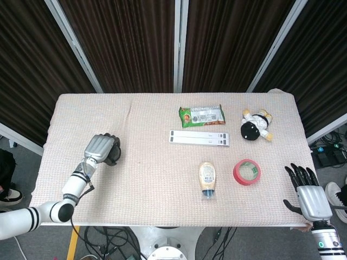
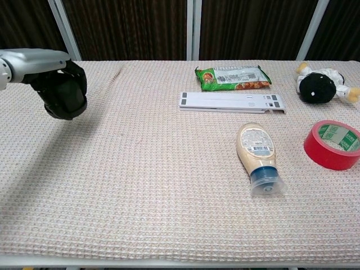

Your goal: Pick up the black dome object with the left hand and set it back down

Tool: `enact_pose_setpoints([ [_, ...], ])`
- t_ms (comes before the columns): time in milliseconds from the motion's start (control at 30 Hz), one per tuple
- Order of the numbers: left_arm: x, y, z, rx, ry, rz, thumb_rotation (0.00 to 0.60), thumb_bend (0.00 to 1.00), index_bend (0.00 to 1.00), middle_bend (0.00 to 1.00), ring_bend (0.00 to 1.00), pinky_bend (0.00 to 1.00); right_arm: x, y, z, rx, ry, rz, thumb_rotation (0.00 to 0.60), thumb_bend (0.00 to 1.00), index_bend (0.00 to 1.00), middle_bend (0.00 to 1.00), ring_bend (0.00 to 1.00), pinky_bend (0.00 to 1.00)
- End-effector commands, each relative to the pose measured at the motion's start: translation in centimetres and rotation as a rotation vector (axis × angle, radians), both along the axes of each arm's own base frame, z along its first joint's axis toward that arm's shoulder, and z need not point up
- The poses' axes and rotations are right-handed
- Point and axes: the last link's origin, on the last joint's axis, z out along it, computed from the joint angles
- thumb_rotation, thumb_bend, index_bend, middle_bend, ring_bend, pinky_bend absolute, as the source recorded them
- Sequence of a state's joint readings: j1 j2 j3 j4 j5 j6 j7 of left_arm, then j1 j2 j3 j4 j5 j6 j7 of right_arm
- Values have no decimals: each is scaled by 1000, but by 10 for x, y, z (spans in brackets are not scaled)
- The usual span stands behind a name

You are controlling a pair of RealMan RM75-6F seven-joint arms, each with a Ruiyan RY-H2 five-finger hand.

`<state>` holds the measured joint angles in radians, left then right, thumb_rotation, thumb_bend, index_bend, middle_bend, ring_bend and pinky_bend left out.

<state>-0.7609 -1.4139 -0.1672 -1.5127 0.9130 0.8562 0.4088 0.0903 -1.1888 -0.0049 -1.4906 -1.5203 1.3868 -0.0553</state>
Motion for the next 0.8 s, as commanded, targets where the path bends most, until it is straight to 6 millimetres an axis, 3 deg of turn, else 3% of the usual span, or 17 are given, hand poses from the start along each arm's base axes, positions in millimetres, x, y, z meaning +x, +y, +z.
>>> enact_pose_setpoints([
  [33,34,-15,-3,-56,-108,-82,600,75,416,450,277,375,0,0,0,-2,0,1,600,101,0,0,0,0],
  [167,73,-46,-16,-199,-220,-180,600,76,415,450,280,377,1,-1,0,-5,0,5,600,101,0,0,0,0],
  [300,79,-57,-22,-263,-208,-231,600,75,415,451,281,377,1,-2,-2,2,2,2,600,101,0,0,0,0],
  [433,59,-24,-6,-76,-95,-256,600,76,414,451,281,377,2,-2,-1,-2,0,5,600,101,0,0,0,0],
  [667,-11,62,60,274,184,-38,600,77,414,452,281,377,9,-2,7,-31,-1,34,600,101,0,0,0,0],
  [733,-18,69,71,303,193,1,600,77,414,452,281,377,11,-1,7,-32,1,42,600,101,0,0,0,0],
  [800,-15,64,70,277,170,8,600,77,414,452,281,376,12,0,5,-23,1,48,600,101,0,0,0,0],
])
